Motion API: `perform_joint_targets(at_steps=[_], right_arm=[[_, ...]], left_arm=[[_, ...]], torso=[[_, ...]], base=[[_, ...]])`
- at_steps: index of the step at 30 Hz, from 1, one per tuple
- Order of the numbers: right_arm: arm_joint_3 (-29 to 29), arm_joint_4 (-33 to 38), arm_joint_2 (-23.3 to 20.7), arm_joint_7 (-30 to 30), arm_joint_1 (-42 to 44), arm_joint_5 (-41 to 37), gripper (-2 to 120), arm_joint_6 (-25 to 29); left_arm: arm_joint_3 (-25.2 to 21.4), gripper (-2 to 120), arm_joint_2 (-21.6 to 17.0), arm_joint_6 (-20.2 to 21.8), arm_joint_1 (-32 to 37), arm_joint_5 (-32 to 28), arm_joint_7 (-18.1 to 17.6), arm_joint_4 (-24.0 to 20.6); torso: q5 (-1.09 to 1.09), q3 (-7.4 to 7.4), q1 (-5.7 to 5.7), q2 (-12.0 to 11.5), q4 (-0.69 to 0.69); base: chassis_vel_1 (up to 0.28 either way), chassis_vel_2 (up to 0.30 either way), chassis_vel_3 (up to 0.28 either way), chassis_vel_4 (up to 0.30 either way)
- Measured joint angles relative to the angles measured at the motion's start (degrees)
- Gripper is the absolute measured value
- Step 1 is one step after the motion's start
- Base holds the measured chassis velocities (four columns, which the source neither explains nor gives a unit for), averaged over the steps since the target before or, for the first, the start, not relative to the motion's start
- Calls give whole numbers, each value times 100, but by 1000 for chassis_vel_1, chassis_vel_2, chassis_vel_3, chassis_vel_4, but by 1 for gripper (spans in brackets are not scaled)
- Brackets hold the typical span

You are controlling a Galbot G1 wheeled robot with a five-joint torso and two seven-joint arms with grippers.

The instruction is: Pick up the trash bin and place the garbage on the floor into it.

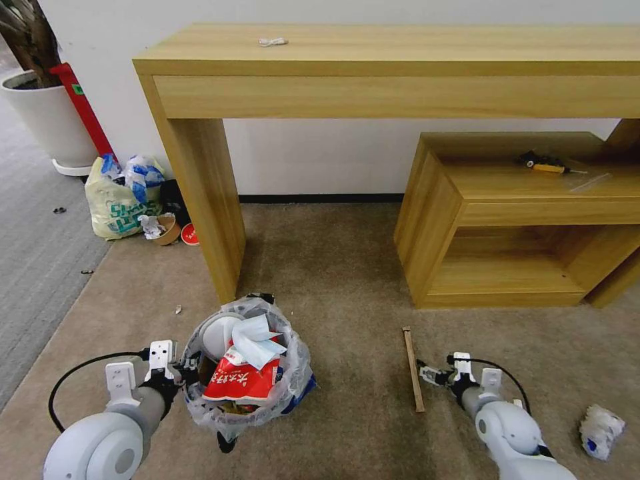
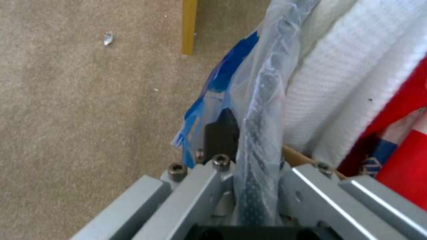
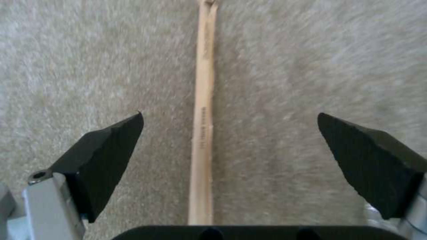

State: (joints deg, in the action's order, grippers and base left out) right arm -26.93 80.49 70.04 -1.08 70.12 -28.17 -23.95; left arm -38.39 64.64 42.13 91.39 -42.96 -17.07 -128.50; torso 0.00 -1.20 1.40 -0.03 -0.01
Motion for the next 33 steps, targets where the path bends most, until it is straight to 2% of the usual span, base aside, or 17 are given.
perform_joint_targets(at_steps=[2, 12, 23, 26, 33], right_arm=[[110, -167, 89, 54, -153, 28, 92, -31], [375, -674, 358, 430, -613, 19, 72, -280], [398, -969, 411, 476, -755, -6, 63, -313], [403, -1014, 423, 478, -787, -3, 57, -312], [440, -1114, 438, 481, -863, 4, 30, -307]], left_arm=[[-16, 0, -8, 0, 6, -4, -4, 0], [-29, 0, -20, 0, -12, -39, -3, 31], [-40, 0, -75, 0, -95, -109, 3, 118], [-19, 0, -110, 0, -150, -147, 3, 150], [-6, 0, -175, 0, -225, -213, 2, 206]], torso=[[-1, 0, 0, 0, 0], [-1, 0, 0, 0, 0], [-1, 0, 0, 0, 0], [-1, 0, 0, 0, -1], [-1, 0, 0, 0, -1]], base=[[0, 0, 0, 0], [0, 0, 0, 0], [0, 0, 0, 0], [0, 0, 0, 0], [0, 0, 0, 0]])
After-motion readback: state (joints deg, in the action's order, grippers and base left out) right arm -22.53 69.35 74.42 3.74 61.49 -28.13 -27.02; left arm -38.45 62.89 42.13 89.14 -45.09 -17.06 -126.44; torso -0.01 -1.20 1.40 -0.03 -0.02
